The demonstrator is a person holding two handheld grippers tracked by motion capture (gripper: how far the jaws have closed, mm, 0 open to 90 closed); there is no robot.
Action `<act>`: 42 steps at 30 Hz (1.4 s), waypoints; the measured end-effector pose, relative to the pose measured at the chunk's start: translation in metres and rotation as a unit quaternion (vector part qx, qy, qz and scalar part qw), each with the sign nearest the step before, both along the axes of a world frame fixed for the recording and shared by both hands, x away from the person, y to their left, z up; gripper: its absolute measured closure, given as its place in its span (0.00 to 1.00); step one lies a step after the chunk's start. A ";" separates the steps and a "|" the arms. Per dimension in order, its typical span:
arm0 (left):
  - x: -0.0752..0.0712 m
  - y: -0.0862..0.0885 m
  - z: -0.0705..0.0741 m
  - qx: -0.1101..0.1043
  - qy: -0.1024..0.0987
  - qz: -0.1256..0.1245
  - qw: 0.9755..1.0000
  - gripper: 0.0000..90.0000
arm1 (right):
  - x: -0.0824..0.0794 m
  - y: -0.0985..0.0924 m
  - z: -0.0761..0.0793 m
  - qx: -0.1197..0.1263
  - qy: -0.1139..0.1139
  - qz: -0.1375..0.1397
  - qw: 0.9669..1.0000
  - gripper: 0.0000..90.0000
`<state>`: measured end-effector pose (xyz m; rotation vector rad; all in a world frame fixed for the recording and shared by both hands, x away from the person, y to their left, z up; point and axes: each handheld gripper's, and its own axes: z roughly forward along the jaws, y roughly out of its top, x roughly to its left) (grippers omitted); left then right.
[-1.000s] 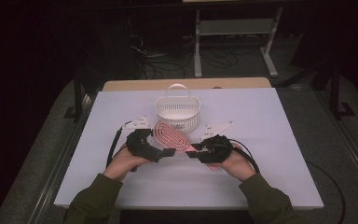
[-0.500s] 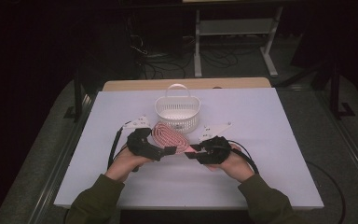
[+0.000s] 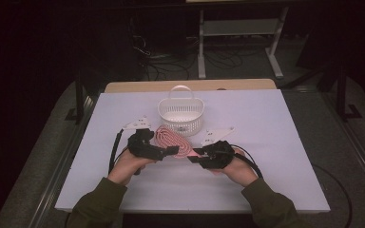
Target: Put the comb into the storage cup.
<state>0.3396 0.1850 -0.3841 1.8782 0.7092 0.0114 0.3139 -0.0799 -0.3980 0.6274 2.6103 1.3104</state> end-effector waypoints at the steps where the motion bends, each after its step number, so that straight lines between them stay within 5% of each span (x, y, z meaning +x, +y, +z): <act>1: 0.000 0.000 0.000 -0.002 0.002 0.001 1.000 0.15 | 0.000 0.000 0.000 -0.001 0.000 0.000 1.000 0.76; 21: 0.004 0.004 -0.001 -0.020 0.042 0.001 0.999 0.36 | -0.002 0.002 -0.002 -0.002 -0.010 0.002 1.000 0.76; 42: 0.003 0.004 -0.001 -0.029 0.054 -0.019 0.998 0.56 | -0.001 0.005 -0.005 -0.015 -0.017 0.003 1.000 0.76</act>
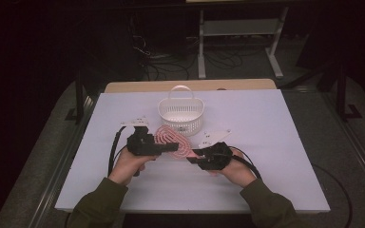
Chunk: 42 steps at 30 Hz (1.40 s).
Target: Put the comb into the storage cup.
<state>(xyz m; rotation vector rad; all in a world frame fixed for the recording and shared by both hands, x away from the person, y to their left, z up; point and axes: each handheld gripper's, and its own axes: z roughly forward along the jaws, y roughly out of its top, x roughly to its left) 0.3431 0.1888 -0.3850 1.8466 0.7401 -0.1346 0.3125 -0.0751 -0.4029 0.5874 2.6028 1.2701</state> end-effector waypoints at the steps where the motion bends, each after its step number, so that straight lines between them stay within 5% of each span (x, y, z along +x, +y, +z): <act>1: 0.000 0.000 0.000 -0.001 0.000 -0.001 1.000 0.56 | 0.000 0.000 0.000 -0.001 0.000 0.001 1.000 0.76; 42: -0.004 0.000 0.005 -0.036 -0.004 -0.032 0.999 0.72 | -0.001 0.002 -0.001 -0.004 -0.003 0.011 1.000 0.78</act>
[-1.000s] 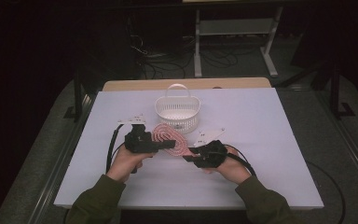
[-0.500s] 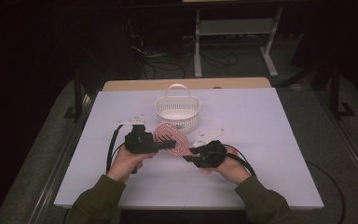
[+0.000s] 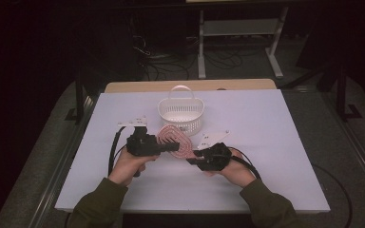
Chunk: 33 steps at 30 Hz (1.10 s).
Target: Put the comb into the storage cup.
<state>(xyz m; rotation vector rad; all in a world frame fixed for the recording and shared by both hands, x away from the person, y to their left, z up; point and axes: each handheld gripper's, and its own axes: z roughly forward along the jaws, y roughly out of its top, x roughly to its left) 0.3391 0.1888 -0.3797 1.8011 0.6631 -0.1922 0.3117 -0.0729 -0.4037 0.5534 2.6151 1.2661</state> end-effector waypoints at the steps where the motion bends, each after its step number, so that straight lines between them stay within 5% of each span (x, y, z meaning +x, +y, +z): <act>1: 0.000 0.000 0.000 -0.001 0.000 0.000 1.000 0.72 | 0.000 0.000 0.000 0.000 0.000 0.000 1.000 0.78; 14: -0.002 0.002 0.004 -0.013 -0.005 0.007 1.000 0.72 | 0.000 -0.003 0.003 0.024 0.005 -0.010 1.000 0.72; 24: -0.002 0.005 0.005 -0.021 -0.006 0.010 1.000 0.72 | 0.003 -0.005 0.002 0.042 0.020 -0.029 0.998 0.47; 33: 0.000 0.010 0.005 -0.023 -0.008 0.017 1.000 0.72 | 0.005 -0.005 -0.001 0.034 0.030 -0.046 0.998 0.27</act>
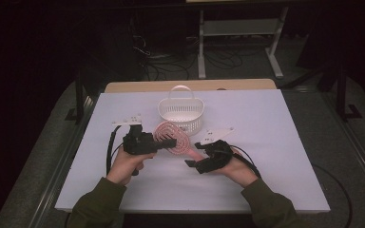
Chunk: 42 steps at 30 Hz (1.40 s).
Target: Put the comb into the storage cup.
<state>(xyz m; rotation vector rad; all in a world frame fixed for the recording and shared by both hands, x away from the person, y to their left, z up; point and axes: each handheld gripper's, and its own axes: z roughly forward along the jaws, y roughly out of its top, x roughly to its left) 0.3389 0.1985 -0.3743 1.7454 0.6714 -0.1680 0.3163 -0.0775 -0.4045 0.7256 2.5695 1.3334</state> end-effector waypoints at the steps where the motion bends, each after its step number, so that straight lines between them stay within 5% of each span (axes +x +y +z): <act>1: 0.000 0.000 0.000 0.000 0.000 0.000 1.000 0.72 | 0.000 0.000 0.000 0.000 0.000 0.000 1.000 0.27; 16: 0.002 0.011 0.002 -0.007 -0.003 0.013 1.000 0.72 | 0.004 -0.013 -0.004 0.012 0.012 -0.037 0.999 0.07; 42: 0.003 0.022 0.005 -0.016 -0.005 0.022 1.000 0.72 | -0.011 -0.054 -0.017 0.011 0.014 -0.078 0.997 0.04</act>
